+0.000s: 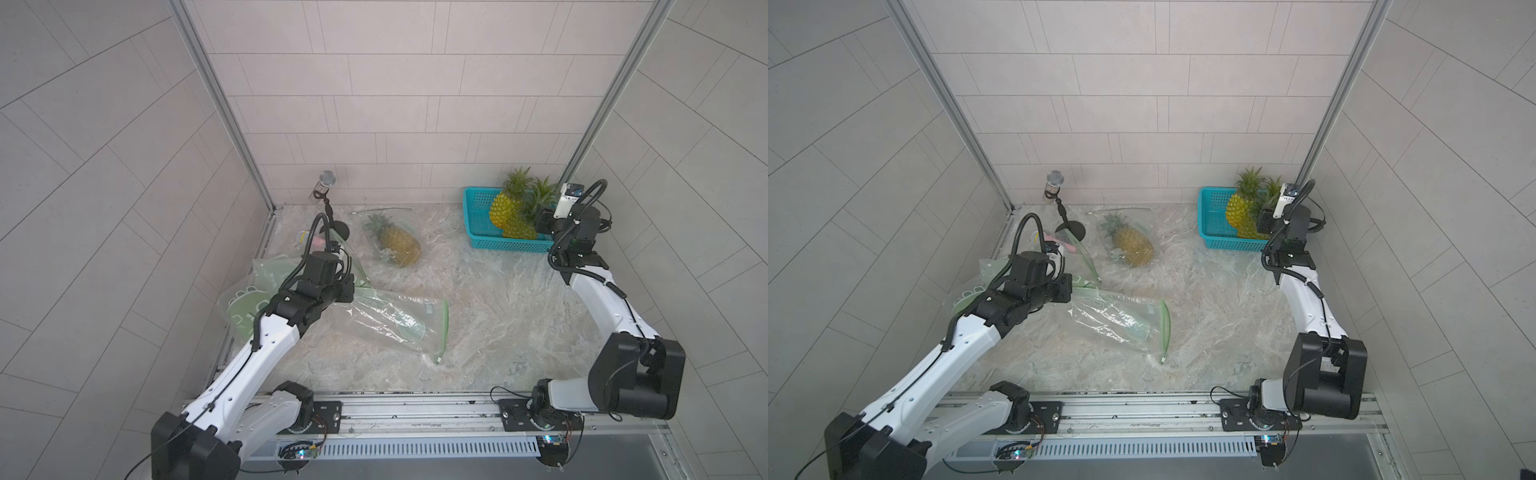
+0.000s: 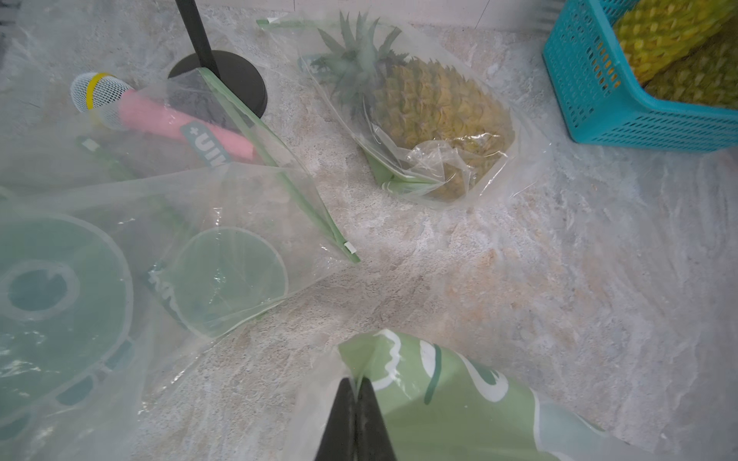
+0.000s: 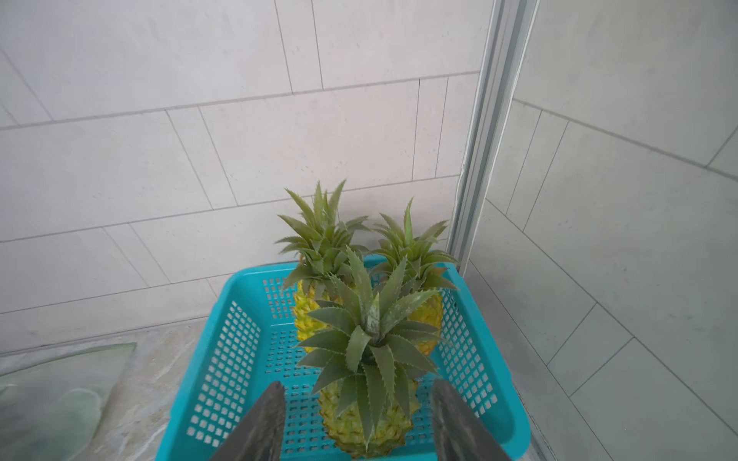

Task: Open the zip-top bag and take out the pineapple
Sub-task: Place the pineapple in the basket, then place the zipper food storage bag at the center of the board.

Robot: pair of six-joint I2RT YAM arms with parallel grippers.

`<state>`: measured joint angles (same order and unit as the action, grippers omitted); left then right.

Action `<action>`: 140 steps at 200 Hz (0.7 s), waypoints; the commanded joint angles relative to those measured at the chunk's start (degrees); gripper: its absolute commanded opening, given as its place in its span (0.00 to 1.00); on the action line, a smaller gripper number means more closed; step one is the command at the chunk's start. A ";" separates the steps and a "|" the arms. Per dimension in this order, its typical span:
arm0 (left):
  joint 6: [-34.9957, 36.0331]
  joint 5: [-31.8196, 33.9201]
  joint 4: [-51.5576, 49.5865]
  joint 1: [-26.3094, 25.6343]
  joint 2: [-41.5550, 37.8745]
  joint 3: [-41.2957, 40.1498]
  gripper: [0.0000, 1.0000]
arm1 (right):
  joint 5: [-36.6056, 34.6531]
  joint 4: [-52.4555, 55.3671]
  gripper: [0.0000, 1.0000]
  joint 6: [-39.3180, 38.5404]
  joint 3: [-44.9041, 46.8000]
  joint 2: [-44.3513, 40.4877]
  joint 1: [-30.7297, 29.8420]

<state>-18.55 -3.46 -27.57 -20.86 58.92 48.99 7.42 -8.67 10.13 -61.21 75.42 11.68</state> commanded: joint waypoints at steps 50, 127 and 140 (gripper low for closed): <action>-19.43 -4.11 12.54 -3.89 7.86 0.14 0.00 | 9.58 16.18 0.60 9.27 4.30 -17.21 -1.39; -27.32 9.32 26.00 -15.94 18.48 3.28 0.00 | 17.35 21.15 0.60 14.82 1.97 -23.77 -4.52; -27.75 11.29 27.70 -18.51 21.58 5.13 0.00 | 18.25 20.53 0.60 14.77 2.17 -24.45 -5.39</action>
<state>-43.03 1.43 -6.50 -35.73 76.64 50.41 22.44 11.18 22.90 -57.84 52.56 7.68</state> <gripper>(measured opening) 0.050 0.597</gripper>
